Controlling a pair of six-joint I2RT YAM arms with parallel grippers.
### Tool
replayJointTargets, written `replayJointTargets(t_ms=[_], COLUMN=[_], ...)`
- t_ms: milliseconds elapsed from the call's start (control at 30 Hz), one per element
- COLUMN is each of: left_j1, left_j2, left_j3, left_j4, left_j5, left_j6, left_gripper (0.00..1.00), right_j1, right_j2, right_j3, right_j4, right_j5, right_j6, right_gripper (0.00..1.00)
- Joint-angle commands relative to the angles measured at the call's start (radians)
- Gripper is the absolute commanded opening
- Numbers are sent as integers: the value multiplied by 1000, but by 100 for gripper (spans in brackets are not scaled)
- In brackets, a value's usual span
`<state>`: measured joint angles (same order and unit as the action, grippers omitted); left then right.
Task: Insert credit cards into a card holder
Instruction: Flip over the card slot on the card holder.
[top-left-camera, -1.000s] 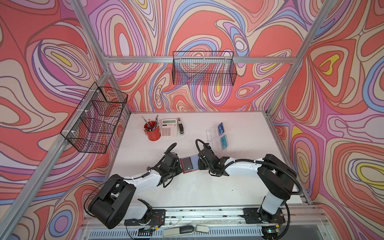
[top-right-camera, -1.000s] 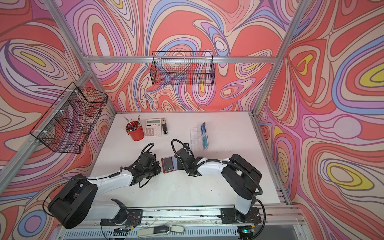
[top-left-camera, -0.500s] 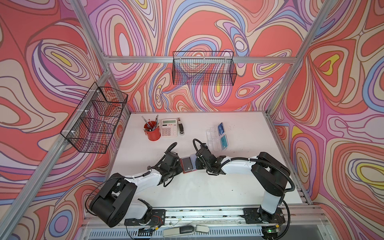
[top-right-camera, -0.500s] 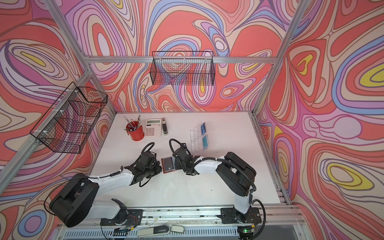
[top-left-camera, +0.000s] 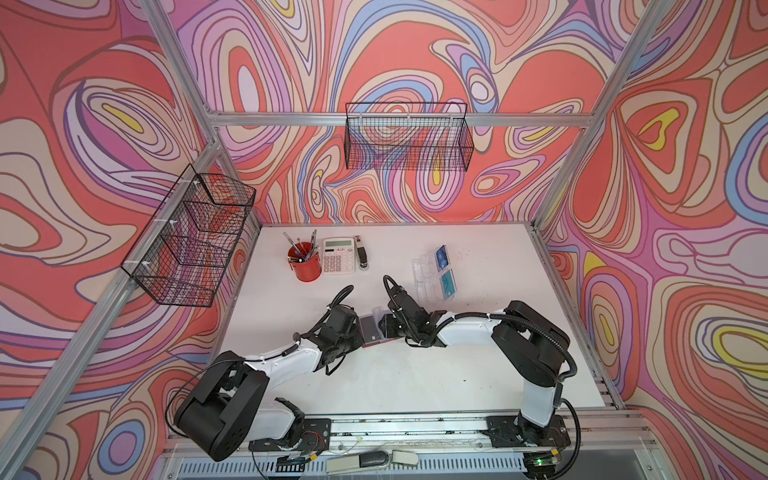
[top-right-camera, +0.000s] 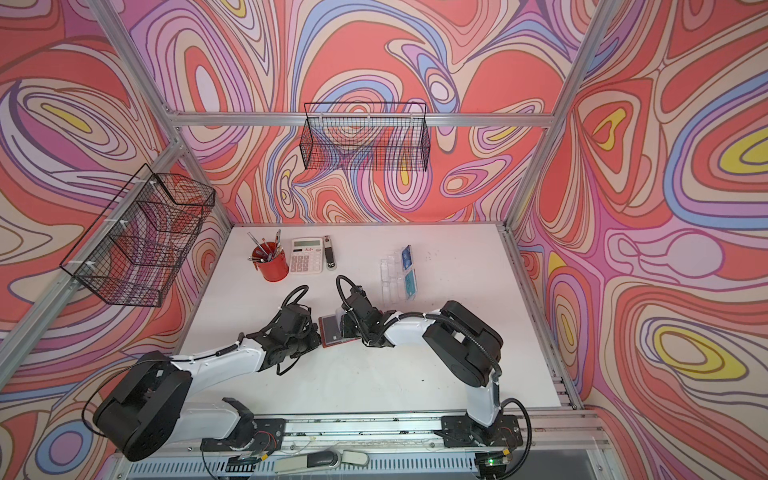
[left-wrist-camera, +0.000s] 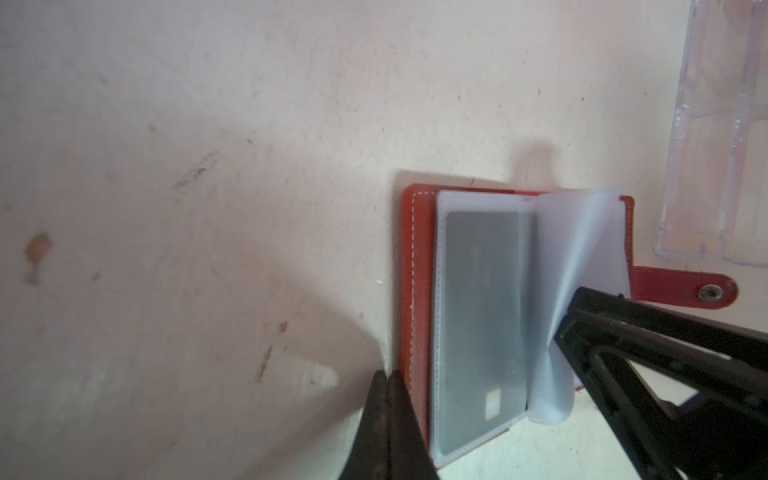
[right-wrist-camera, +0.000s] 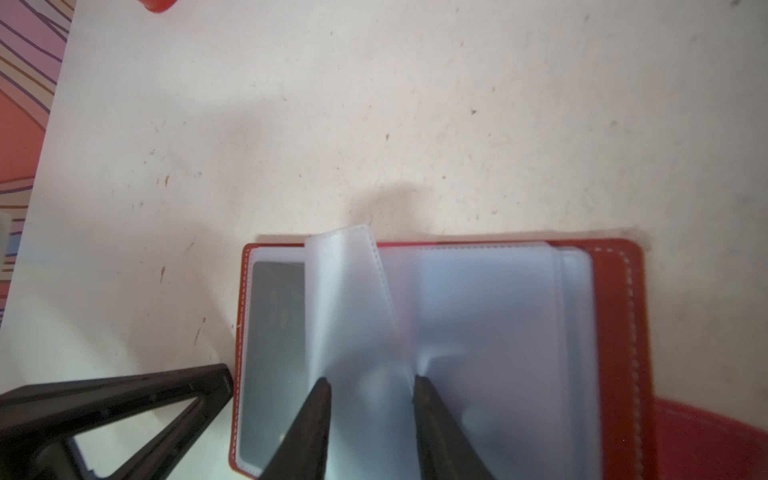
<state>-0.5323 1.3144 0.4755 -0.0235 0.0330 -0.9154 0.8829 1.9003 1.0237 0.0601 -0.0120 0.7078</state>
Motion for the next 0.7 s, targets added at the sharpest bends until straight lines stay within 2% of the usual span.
replayJointTargets(t_ms=[0,167,267,533,667], left_j1=[-3,-3,-3,-3,-3], left_j2=[-67,-130,-120,75,141], left_j3=[100,194,214,226,219], left_j4=[-123,-210,-187,-8,34], left_j5=[-65,-71,-50,104,106], left_j6=[23,58,77,110,102], left_gripper=[0,0,3,1,0], right_j1=[2,1,2,3,3], right_j2=[8,-4,1,15,32], right_j3=[-17,-43,-50,-62,-63], right_j4=[0,80,118,183,202], right_j5=[-36,-106,-140,-180,-194], right_j6=[12,20,28,43,51], right_gripper=[34,34,34,34,33])
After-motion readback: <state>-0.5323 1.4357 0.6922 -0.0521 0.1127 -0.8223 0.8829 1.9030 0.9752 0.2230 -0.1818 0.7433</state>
